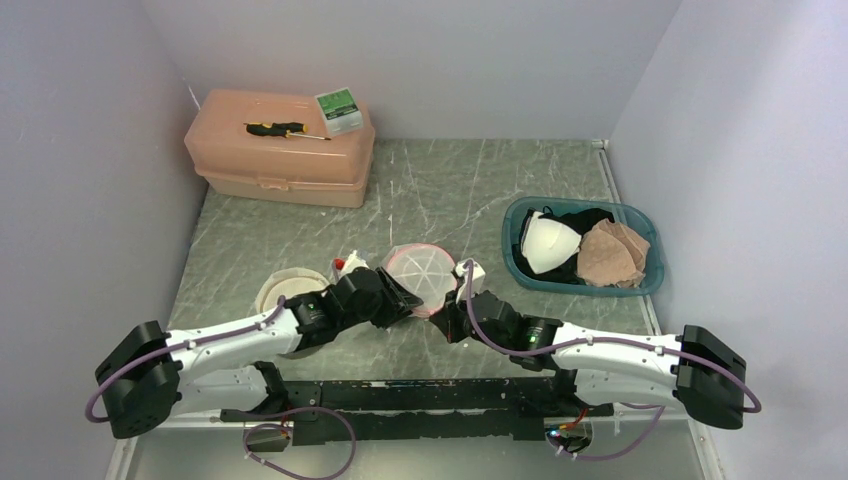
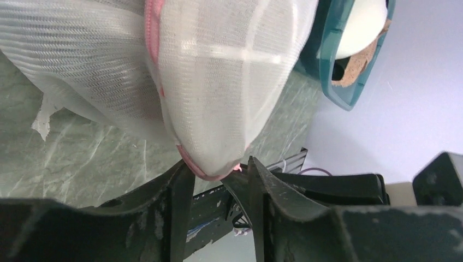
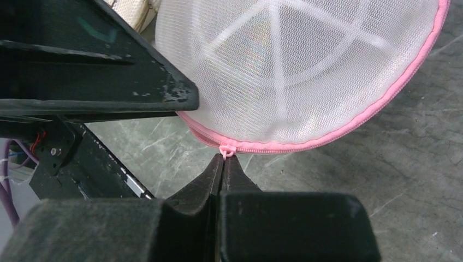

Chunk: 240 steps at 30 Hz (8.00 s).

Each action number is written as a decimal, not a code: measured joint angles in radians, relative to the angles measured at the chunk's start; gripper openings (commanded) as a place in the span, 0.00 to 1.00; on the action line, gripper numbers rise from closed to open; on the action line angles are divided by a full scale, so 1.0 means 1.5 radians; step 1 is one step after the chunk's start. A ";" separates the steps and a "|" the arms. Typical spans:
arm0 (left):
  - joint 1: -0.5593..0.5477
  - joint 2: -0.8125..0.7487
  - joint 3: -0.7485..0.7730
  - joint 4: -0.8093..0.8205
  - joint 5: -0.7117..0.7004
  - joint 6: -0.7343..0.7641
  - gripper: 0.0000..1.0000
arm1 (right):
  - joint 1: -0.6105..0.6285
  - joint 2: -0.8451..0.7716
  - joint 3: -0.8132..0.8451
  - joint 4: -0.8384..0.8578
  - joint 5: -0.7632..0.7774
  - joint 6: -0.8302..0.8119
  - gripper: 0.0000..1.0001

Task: Unzip the laundry bag and remove the bra
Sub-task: Unzip the laundry bag at the center of the board.

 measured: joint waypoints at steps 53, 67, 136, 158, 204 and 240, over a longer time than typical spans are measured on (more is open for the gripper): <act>0.174 0.117 0.256 -0.067 0.321 0.414 0.04 | -0.090 -0.221 0.042 -0.163 0.087 -0.080 0.00; 0.253 0.297 0.225 0.106 0.623 0.588 0.30 | -0.029 -0.264 -0.003 -0.176 0.055 -0.081 0.00; -0.050 0.206 0.085 0.126 -0.041 -0.052 0.03 | -0.018 -0.196 -0.076 -0.052 0.049 -0.041 0.00; 0.006 0.114 0.048 0.077 0.021 0.081 0.03 | -0.059 -0.168 -0.058 -0.132 0.187 0.025 0.00; 0.043 -0.023 0.123 -0.107 0.167 0.197 0.79 | -0.003 -0.077 -0.067 0.026 0.050 -0.066 0.00; -0.037 0.055 0.176 -0.121 0.070 0.061 0.67 | -0.002 -0.101 -0.064 0.025 0.055 -0.069 0.00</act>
